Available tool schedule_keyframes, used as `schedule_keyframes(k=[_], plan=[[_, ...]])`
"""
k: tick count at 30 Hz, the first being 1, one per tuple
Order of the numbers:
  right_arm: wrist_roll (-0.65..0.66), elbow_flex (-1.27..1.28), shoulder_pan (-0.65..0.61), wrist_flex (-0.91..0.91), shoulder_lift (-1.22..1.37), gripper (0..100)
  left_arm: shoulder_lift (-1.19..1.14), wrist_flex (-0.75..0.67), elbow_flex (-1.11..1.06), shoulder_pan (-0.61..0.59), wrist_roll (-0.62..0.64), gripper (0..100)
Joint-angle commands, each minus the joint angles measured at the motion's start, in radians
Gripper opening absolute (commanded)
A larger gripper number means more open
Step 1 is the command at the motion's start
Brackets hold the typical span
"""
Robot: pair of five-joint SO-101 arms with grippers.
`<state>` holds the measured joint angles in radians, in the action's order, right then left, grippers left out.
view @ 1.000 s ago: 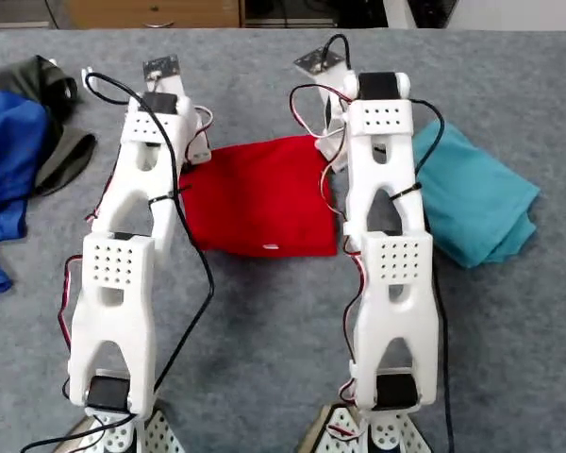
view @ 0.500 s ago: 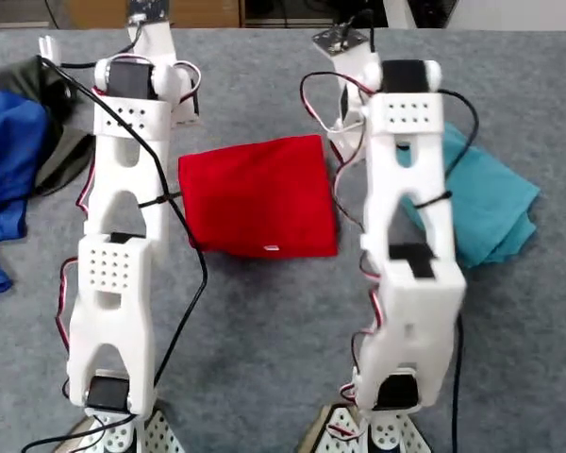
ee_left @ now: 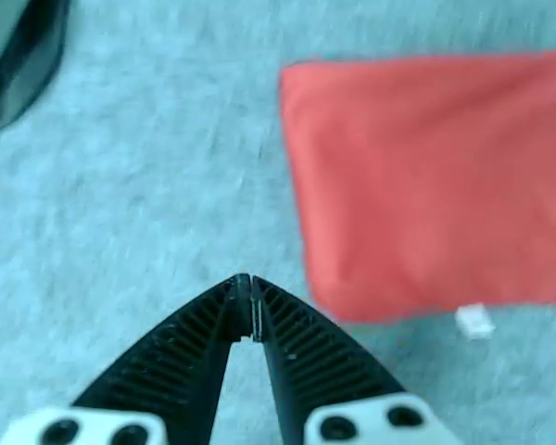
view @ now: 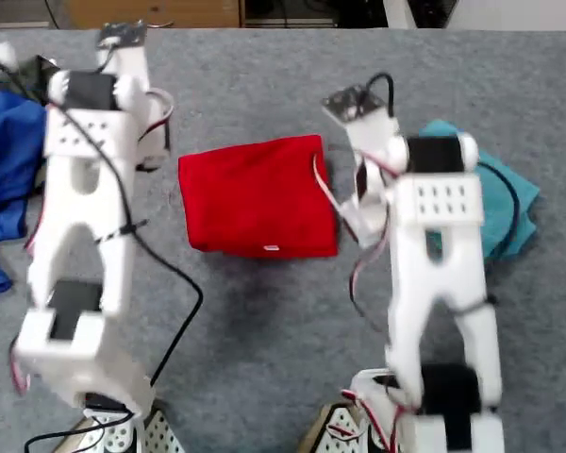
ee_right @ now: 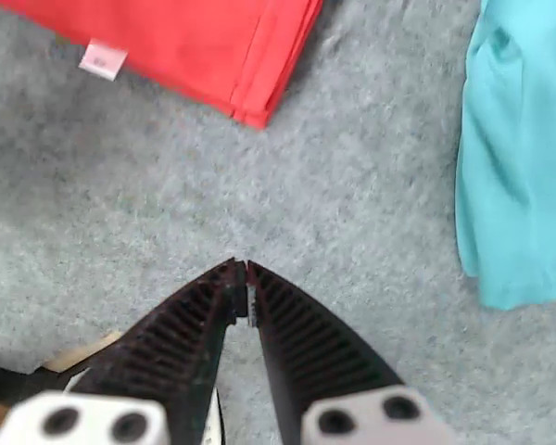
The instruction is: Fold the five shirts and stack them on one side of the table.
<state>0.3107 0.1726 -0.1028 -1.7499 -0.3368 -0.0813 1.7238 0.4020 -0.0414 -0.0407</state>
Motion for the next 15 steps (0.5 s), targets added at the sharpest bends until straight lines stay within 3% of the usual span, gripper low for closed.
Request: schedule_keyframes(k=[1,7,15], plan=[[-0.032,0.104,-0.001,0.031,-0.168,0.5,0.217,-0.106,-0.282,-0.117,-0.04,2],[-0.322,0.226,-0.015,0.11,-0.202,0.5,0.443,-0.347,-0.815,-0.321,-0.173,2],[-0.677,0.259,-0.183,0.295,-0.088,0.5,0.638,-0.755,-1.402,-0.534,-0.226,2]])
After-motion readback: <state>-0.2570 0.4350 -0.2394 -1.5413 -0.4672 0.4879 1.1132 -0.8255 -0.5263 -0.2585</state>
